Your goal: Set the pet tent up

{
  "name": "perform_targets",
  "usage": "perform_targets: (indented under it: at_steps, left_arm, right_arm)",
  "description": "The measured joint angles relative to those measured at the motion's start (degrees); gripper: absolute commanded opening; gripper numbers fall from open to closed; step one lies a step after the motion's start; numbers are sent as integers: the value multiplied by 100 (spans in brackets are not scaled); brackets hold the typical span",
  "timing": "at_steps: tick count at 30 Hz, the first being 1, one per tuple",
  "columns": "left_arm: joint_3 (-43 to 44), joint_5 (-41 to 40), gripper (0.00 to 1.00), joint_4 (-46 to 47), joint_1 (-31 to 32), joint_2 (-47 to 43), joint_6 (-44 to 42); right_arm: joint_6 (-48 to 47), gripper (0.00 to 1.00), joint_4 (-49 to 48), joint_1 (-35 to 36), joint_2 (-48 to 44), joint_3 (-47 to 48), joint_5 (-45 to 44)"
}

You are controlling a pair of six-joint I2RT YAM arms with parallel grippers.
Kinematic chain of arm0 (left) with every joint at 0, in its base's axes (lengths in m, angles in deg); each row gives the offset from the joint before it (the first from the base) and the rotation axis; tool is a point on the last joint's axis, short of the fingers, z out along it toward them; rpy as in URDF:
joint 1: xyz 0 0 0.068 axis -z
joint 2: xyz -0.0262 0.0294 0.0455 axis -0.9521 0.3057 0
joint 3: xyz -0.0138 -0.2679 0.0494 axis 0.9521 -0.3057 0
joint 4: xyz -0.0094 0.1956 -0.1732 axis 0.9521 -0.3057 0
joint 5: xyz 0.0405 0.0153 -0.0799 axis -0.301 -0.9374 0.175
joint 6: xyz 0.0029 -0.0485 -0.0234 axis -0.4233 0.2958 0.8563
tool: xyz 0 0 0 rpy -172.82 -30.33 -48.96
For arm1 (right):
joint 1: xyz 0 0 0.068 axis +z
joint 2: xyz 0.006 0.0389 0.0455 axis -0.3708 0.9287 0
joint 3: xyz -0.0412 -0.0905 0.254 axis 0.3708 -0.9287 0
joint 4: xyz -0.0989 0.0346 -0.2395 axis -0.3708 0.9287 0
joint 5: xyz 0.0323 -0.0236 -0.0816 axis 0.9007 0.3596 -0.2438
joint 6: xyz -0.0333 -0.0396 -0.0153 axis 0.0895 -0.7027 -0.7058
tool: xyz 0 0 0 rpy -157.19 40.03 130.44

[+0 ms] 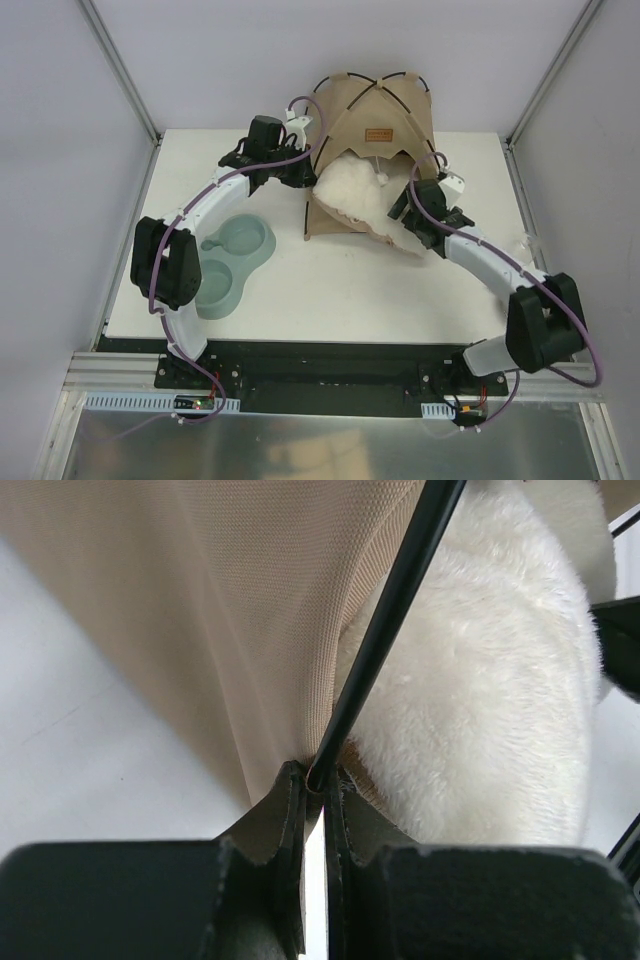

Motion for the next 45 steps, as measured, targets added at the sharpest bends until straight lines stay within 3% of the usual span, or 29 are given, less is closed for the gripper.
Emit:
perform_targets:
  at_steps: [2, 5, 6, 7, 16, 21, 27, 29, 32, 35, 40, 45]
  left_arm:
    - [0, -7, 0, -2, 0, 0, 0]
    - [0, -9, 0, -15, 0, 0, 0]
    - [0, -9, 0, -15, 0, 0, 0]
    - [2, -7, 0, -17, 0, 0, 0]
    - [129, 2, 0, -55, -17, 107, -7]
    - [129, 42, 0, -129, -42, 107, -28]
    - [133, 44, 0, -190, -44, 109, -42]
    - [168, 48, 0, -240, -42, 120, -44]
    - [232, 81, 0, -291, -42, 164, -42]
    - [269, 98, 0, -341, -42, 181, -42]
    - [284, 61, 0, -376, -42, 181, -37]
    - [289, -37, 0, -382, -39, 181, -31]
  right_arm:
    - [48, 80, -162, -81, 382, 2, 105]
    - [96, 33, -417, -153, 876, 20, 304]
    - [120, 13, -527, -164, 1008, 22, 365]
    - [162, 0, -634, -170, 1104, 31, 422]
    - [-302, 0, -1043, -129, 1419, 737, 417]
    - [-1488, 0, -1867, 11, 1517, 1021, 289]
    - [-2791, 0, -3211, 33, 2277, 1097, 42]
    - [-2896, 14, -3296, 37, 2490, 1115, -105]
    - [-2822, 46, -3224, 66, 2529, 1115, -284]
    - [-2586, 67, -3010, 140, 2315, 1104, -376]
    - [-2006, 90, -2223, 243, 1220, 1005, -352]
    - [-1729, 90, -1399, 260, 293, 1113, -153]
